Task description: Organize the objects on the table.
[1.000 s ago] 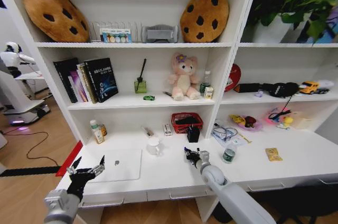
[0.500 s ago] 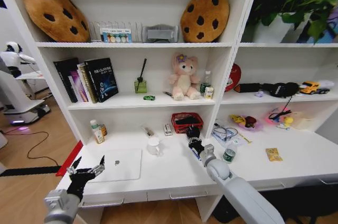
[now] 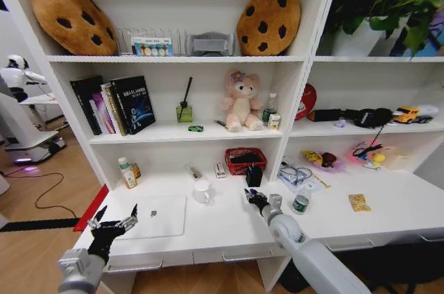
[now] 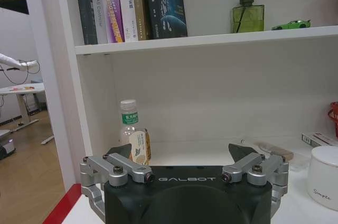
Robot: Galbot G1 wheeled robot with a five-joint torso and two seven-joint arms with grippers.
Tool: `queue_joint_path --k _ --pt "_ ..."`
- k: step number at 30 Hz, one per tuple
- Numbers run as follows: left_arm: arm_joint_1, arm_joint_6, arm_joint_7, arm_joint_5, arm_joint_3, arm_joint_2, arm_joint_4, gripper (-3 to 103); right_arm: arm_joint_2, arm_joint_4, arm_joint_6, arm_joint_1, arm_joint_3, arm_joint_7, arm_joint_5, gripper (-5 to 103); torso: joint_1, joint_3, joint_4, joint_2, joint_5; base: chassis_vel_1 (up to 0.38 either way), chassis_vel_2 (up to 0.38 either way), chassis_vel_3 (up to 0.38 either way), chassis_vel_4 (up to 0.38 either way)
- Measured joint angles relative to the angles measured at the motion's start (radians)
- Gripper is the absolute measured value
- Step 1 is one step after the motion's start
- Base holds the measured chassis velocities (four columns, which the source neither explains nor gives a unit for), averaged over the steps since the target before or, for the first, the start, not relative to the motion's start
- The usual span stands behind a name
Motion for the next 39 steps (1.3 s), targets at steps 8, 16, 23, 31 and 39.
queue_joint_path --k 8,16,23,31,39 --pt "0.000 0.000 0.000 0.000 0.000 0.000 0.000 100 -0.047 -0.056 -0.041 0.063 -0.013 -0.035 0.061 46 0.000 0.000 -0.0001 0.000 0.0000 0.000 0.000 0.000 0.000" --pt "0.000 0.000 0.000 0.000 0.000 0.000 0.000 100 -0.068 -0.120 -0.055 0.121 -0.049 -0.057 0.119 31 0.000 0.000 0.0000 0.000 0.0000 0.000 0.000 0.000 0.000" --pt "0.000 0.000 0.000 0.000 0.000 0.000 0.000 100 -0.074 -0.138 -0.071 0.142 -0.074 -0.070 0.153 15 0.000 0.000 0.0000 0.000 0.0000 0.000 0.000 0.000 0.000" --pt "0.000 0.000 0.000 0.000 0.000 0.000 0.000 100 -0.075 -0.134 -0.078 0.149 -0.081 -0.071 0.170 5 0.000 0.000 0.0000 0.000 0.0000 0.000 0.000 0.000 0.000" --pt "0.000 0.000 0.000 0.000 0.000 0.000 0.000 100 -0.075 -0.114 -0.038 0.141 -0.073 -0.102 0.119 5 0.000 0.000 -0.0001 0.000 0.0001 0.000 0.000 0.000 0.000"
